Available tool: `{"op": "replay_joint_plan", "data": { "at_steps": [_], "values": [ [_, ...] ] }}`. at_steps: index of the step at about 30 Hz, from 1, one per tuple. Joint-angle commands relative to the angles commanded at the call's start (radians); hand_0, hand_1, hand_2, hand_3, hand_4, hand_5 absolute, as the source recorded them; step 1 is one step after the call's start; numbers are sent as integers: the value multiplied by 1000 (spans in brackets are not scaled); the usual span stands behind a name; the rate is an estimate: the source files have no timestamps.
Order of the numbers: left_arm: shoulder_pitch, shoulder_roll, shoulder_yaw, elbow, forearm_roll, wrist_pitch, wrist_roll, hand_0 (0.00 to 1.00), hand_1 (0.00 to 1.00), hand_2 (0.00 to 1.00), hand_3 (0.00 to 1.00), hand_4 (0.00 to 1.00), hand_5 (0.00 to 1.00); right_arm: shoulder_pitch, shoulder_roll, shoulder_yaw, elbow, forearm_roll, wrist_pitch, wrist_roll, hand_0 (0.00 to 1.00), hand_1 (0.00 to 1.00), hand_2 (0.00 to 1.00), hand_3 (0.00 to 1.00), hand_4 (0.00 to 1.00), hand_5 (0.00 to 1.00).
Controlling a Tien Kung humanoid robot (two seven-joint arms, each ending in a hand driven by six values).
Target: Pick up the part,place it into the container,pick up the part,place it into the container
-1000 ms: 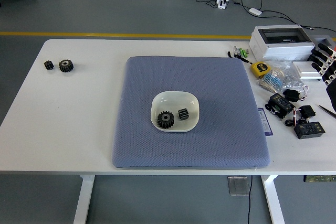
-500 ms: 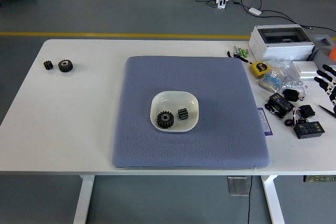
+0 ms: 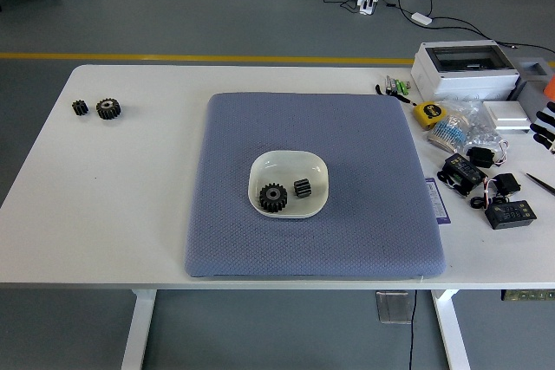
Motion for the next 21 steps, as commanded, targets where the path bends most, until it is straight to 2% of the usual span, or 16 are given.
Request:
{"op": "replay_joint_plan", "data": {
  "at_steps": [2, 3, 14, 15, 20, 21],
  "values": [
    [-2, -1, 2, 0, 1, 0, 2, 713, 675, 677, 567, 602, 569, 4, -1, 1, 0, -1, -9, 6, 887, 797, 818, 834, 998, 781],
    [-3, -1, 3, 0, 1, 0, 2, 714, 675, 676, 567, 602, 569, 6, -2, 1, 0, 0, -12, 7, 839, 787, 809, 810, 998, 749],
    [-16, -9, -3, 0, 5, 1, 2, 713, 674, 677, 567, 602, 568, 21, -9, 6, 0, -24, -30, 1, 821, 782, 805, 793, 998, 714],
    [-17, -10, -5, 0, 6, 1, 3, 713, 675, 677, 567, 602, 568, 22, -10, 6, 0, -27, -31, 2, 799, 764, 795, 749, 998, 599],
    [-23, -16, -8, 0, 7, 2, 2, 713, 675, 677, 567, 602, 568, 35, -12, 2, 0, -65, -52, 4, 799, 764, 795, 749, 998, 599],
    [-24, -17, -7, 0, 5, 2, 2, 713, 675, 677, 567, 602, 568, 38, -13, 1, 1, -73, -57, 3, 754, 729, 776, 719, 998, 532]
  ]
}}
